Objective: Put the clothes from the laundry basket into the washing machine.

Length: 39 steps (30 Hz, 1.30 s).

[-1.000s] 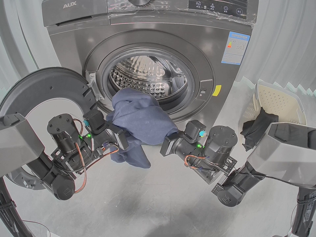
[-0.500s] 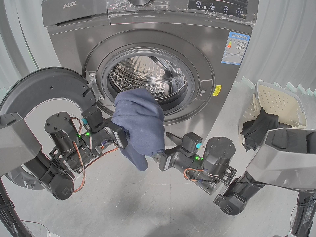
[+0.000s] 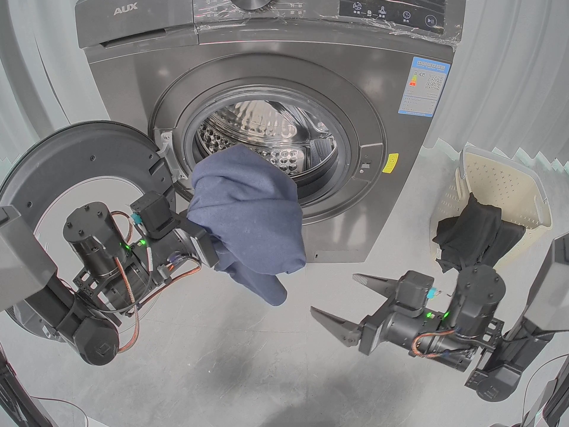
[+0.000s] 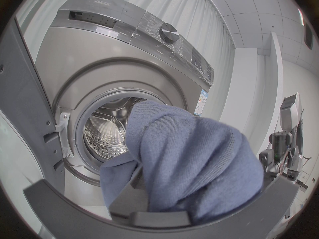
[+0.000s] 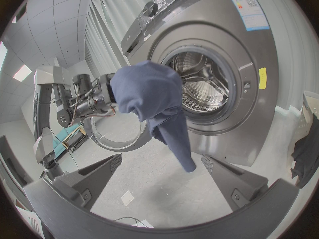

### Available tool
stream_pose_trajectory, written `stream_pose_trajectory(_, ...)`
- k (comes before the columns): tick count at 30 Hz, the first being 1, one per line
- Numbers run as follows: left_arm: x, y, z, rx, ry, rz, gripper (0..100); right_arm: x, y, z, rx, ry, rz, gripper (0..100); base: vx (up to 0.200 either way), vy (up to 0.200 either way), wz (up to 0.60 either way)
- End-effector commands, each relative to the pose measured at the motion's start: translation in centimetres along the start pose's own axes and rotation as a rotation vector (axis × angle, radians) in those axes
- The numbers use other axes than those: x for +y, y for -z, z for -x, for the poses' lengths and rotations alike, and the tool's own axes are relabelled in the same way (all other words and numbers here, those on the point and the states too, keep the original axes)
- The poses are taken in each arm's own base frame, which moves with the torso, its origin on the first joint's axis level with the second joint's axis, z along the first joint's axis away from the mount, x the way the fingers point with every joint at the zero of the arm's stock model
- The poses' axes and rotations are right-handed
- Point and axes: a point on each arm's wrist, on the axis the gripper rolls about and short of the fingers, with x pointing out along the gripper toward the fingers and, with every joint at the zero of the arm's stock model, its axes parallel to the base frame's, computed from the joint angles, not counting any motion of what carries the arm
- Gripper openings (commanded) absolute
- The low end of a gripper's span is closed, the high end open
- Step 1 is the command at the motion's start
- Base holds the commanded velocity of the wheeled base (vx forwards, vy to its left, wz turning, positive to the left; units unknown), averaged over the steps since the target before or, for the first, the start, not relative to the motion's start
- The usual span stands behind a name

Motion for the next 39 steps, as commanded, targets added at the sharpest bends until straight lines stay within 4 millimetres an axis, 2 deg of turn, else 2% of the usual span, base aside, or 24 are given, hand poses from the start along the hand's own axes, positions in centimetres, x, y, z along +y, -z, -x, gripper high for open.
stream_pose_trajectory(1,-0.4,-1.0,1.5,-0.008,-0.003,-0.009,0,-1.1,-2.5,1.6,-0.095,0.029,0.009,100,0.000,0.000,0.00)
stream_pose_trajectory(8,-0.8,-0.3,2.3,0.034,0.003,-0.074,0,-1.7,-3.1,1.0,-0.124,0.052,0.008,100,0.000,0.000,0.00)
stream_pose_trajectory(12,-0.8,-0.2,2.4,0.040,0.005,-0.083,0,-2.2,-2.6,0.7,-0.106,0.064,0.001,100,0.000,0.000,0.00)
stream_pose_trajectory(17,-0.8,-0.3,2.2,0.032,0.007,-0.078,0,-2.2,-2.4,0.6,-0.101,0.066,-0.001,100,0.200,0.000,0.00)
stream_pose_trajectory(30,-1.6,1.1,1.8,0.077,0.038,-0.090,0,-2.0,-2.3,0.6,-0.096,0.059,-0.003,100,0.200,0.000,0.00)
stream_pose_trajectory(36,-2.1,1.3,1.7,0.081,0.047,-0.089,0,-1.8,-2.2,0.6,-0.090,0.054,-0.003,100,0.000,0.000,0.00)
stream_pose_trajectory(39,-2.0,1.4,1.7,0.086,0.046,-0.087,0,-1.8,-2.0,0.6,-0.084,0.053,-0.004,100,0.200,0.000,0.00)
